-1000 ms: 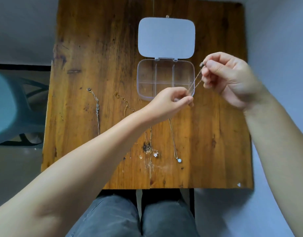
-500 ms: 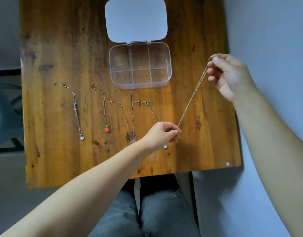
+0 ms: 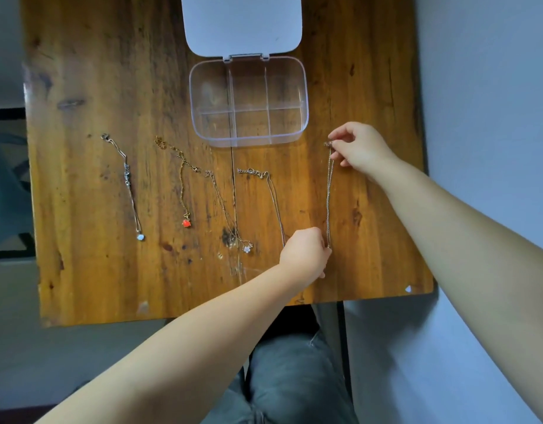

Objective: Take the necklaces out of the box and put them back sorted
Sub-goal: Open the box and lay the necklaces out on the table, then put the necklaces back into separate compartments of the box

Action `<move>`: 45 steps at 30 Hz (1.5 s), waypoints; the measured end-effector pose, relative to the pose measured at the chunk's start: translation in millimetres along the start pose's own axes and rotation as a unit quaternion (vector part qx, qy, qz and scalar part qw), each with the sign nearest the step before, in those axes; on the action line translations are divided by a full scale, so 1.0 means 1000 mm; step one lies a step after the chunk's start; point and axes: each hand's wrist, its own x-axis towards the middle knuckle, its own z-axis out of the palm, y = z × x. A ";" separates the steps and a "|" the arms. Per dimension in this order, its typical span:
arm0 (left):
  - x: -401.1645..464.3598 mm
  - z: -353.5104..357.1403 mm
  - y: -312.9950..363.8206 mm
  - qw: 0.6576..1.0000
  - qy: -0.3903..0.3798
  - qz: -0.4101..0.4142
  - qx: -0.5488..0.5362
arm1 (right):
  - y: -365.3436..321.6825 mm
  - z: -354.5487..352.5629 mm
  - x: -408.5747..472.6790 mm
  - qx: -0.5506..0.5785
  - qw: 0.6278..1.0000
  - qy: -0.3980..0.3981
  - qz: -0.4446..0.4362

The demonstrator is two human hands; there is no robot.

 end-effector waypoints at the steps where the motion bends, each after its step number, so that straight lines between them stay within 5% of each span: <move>1: -0.001 -0.002 -0.001 1.000 -0.002 0.004 0.015 | -0.001 -0.002 -0.003 -0.007 1.000 0.005 -0.002; 7: -0.026 -0.049 -0.029 0.998 0.009 0.052 0.020 | -0.033 -0.005 -0.034 -0.073 0.997 -0.018 -0.021; 11: -0.046 -0.116 -0.090 0.990 0.140 0.030 0.008 | -0.086 0.050 -0.058 -0.125 0.978 -0.130 -0.100; 18: -0.073 -0.170 -0.203 0.928 0.351 -0.024 0.123 | -0.164 0.198 -0.061 -0.230 0.912 -0.192 -0.281; 25: -0.062 -0.170 -0.224 0.919 0.345 0.031 0.187 | -0.169 0.242 -0.061 -0.333 0.838 -0.192 -0.387; 28: -0.068 -0.177 -0.228 0.929 0.345 0.062 0.119 | -0.160 0.243 -0.063 -0.391 0.787 -0.205 -0.431; 31: -0.076 -0.191 -0.224 0.929 0.358 0.093 0.011 | -0.156 0.244 -0.063 -0.388 0.789 -0.198 -0.433; 35: -0.080 -0.220 -0.210 0.912 0.389 0.129 -0.033 | -0.168 0.234 -0.060 -0.261 0.875 -0.230 -0.337; 39: -0.072 -0.246 -0.190 0.908 0.398 0.125 -0.042 | -0.186 0.180 -0.053 -0.072 0.953 -0.165 -0.245; 42: -0.057 -0.253 -0.157 0.911 0.381 0.159 -0.029 | -0.195 0.129 -0.048 0.094 0.970 -0.164 -0.150; 45: -0.036 -0.250 -0.110 0.910 0.354 0.215 -0.009 | -0.196 0.091 -0.038 0.279 0.941 -0.170 -0.085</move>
